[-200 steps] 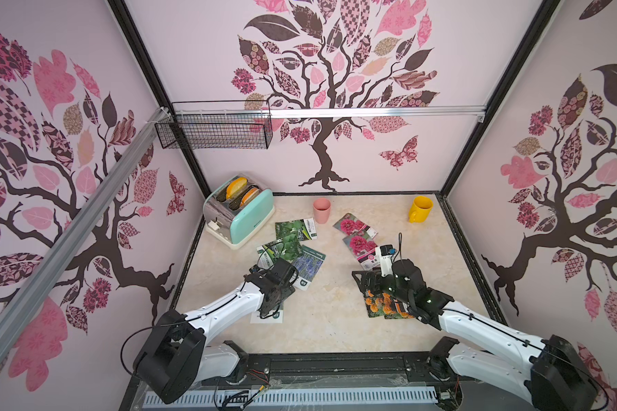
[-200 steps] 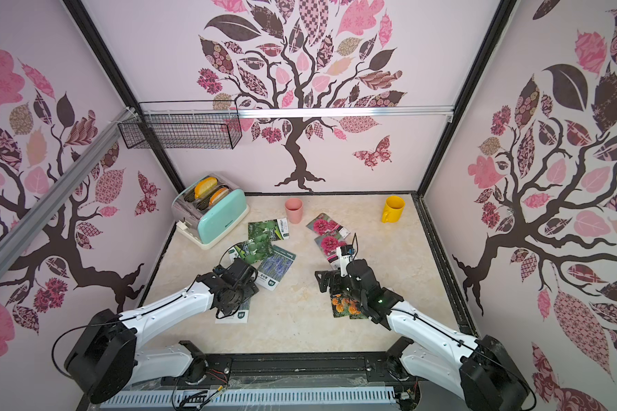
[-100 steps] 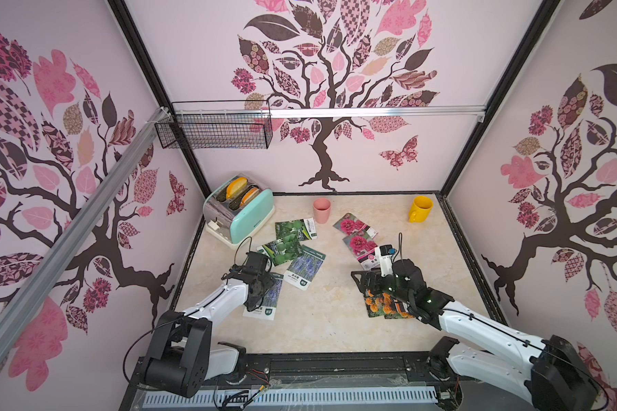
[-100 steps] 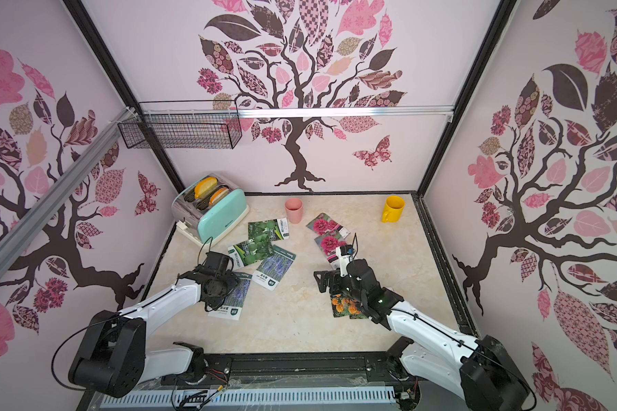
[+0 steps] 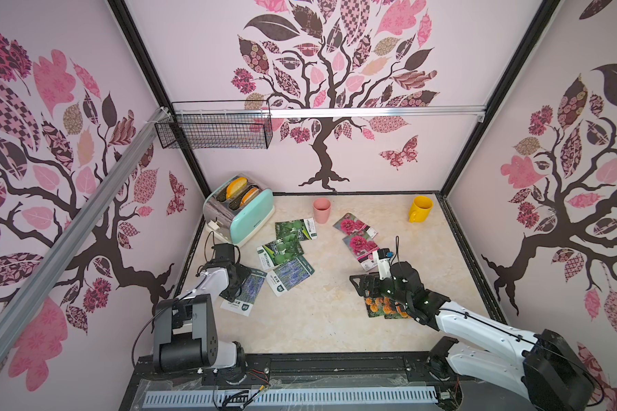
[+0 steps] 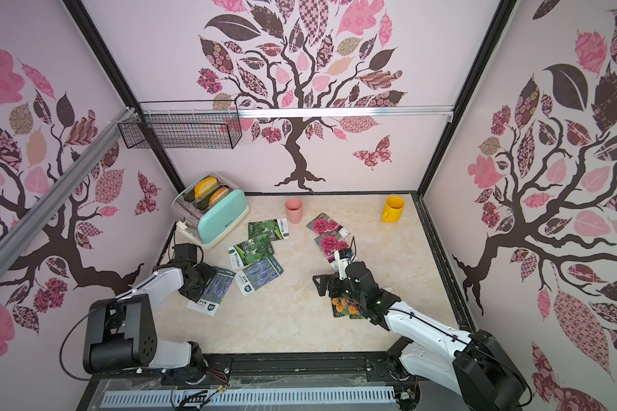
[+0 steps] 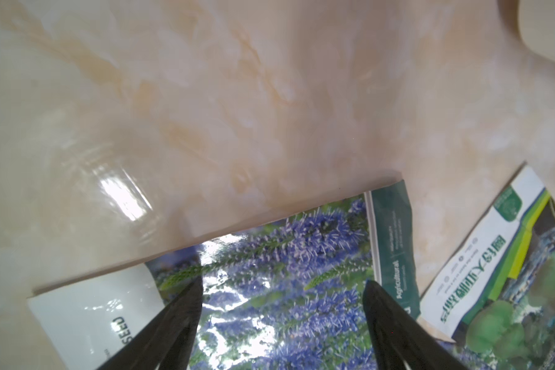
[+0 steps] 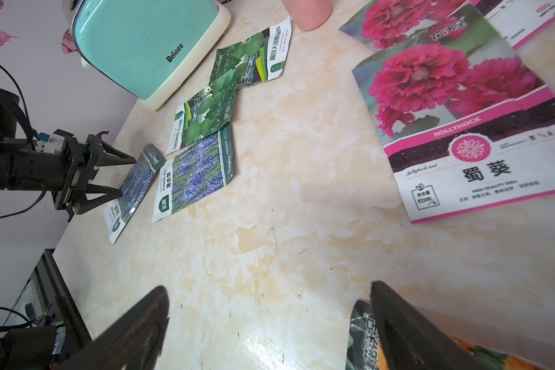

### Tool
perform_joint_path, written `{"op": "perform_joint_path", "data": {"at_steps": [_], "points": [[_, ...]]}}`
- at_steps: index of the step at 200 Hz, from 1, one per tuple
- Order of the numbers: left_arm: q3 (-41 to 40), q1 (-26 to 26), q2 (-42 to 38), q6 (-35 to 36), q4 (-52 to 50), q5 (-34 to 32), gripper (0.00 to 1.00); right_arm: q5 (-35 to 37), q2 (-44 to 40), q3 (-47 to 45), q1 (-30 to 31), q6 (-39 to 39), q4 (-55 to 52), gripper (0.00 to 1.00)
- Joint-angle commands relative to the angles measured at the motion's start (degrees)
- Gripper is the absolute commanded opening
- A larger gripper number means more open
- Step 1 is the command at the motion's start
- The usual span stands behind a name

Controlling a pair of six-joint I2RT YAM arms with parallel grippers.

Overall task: Arrange the seed packets in a row
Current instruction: Move the seed packets from the center of the board.

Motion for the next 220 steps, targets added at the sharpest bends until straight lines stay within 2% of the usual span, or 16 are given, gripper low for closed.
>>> {"op": "perform_joint_path", "data": {"at_steps": [1,46,87,116,147,173,195,220], "points": [[-0.49,4.28,3.46,3.65,-4.89,0.23,0.82,-0.11,-0.34,-0.52,-0.11,-0.04,0.77,1.0],[4.56,12.29,8.14,6.86,-6.35,1.04,0.81,-0.12,0.69,-0.53,-0.14,-0.12,1.21,1.0],[10.05,14.15,13.02,5.79,-6.45,1.06,0.81,0.62,1.02,-0.88,-0.11,-0.67,1.0,1.0],[12.27,13.98,10.56,4.85,-7.41,3.8,0.81,1.33,1.16,-1.05,-0.13,-0.96,0.89,1.0],[12.37,9.77,0.29,4.82,-11.5,0.64,0.82,0.91,1.94,-0.64,-0.16,-0.85,1.01,1.0],[7.29,4.36,-6.34,2.58,-11.78,0.68,0.82,0.75,2.21,-0.6,-0.09,-0.65,1.41,1.0],[2.34,0.98,-7.93,-0.1,-8.51,2.14,0.82,0.68,2.63,-0.44,-0.15,-0.74,1.44,1.0],[1.41,-1.31,-5.54,-0.46,-6.88,0.84,0.82,0.54,3.4,-0.44,-0.15,-0.91,1.54,1.0]]}}
